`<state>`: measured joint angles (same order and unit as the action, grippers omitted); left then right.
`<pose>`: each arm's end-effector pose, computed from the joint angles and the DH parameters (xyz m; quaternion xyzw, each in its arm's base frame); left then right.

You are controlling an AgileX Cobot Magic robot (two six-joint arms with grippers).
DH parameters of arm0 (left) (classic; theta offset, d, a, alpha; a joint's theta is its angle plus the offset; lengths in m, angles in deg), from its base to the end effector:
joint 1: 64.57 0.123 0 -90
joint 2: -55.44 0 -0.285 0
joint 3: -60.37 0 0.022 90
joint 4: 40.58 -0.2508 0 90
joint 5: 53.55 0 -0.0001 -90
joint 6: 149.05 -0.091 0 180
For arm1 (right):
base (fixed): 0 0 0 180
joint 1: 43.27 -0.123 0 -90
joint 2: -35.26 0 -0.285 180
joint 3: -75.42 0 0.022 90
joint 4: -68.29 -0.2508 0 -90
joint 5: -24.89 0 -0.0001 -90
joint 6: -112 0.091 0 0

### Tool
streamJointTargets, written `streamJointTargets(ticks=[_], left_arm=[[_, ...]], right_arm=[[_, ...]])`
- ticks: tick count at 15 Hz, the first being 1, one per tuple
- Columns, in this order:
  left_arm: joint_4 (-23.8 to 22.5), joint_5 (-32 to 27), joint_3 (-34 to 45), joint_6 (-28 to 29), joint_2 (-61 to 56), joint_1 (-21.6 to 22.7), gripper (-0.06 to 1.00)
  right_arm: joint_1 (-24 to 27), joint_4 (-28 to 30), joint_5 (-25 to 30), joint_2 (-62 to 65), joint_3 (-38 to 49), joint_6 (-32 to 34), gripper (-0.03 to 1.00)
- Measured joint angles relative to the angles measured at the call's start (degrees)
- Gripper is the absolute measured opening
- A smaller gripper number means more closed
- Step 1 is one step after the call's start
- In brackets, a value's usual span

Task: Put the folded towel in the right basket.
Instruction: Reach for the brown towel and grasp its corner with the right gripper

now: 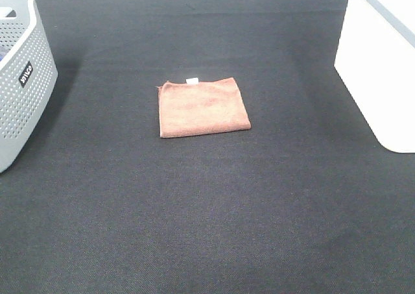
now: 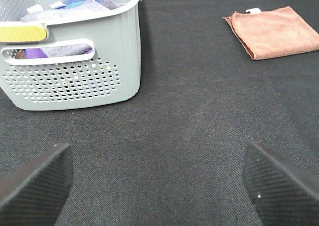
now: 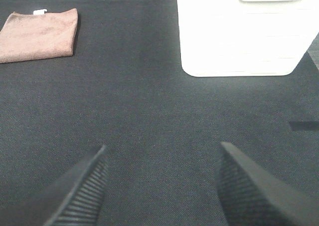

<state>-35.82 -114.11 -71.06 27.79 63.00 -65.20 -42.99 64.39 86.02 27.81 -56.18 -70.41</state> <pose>-0.0055 -0.0065 0.2778 0.0297 0.8500 -0.0299 0.5251 -0.0064 0.0055 0.2777 -0.0174 0.8519 0.0217 0.5230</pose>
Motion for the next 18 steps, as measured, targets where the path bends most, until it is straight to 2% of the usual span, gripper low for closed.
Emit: streamJointTargets(ticks=[12, 14, 15, 18], left_arm=[[0.0, 0.0, 0.0, 0.0, 0.0, 0.0, 0.87], [0.0, 0.0, 0.0, 0.0, 0.0, 0.0, 0.87], [0.0, 0.0, 0.0, 0.0, 0.0, 0.0, 0.87], [0.0, 0.0, 0.0, 0.0, 0.0, 0.0, 0.87]], right_arm=[[0.0, -0.5, -0.4, -0.6, -0.2, 0.0, 0.60], [0.0, -1.0, -6.0, -7.3, -1.8, 0.0, 0.60], [0.0, -1.0, -6.0, -7.3, -1.8, 0.0, 0.60], [0.0, -2.8, -13.0, -20.9, -5.3, 0.0, 0.60]])
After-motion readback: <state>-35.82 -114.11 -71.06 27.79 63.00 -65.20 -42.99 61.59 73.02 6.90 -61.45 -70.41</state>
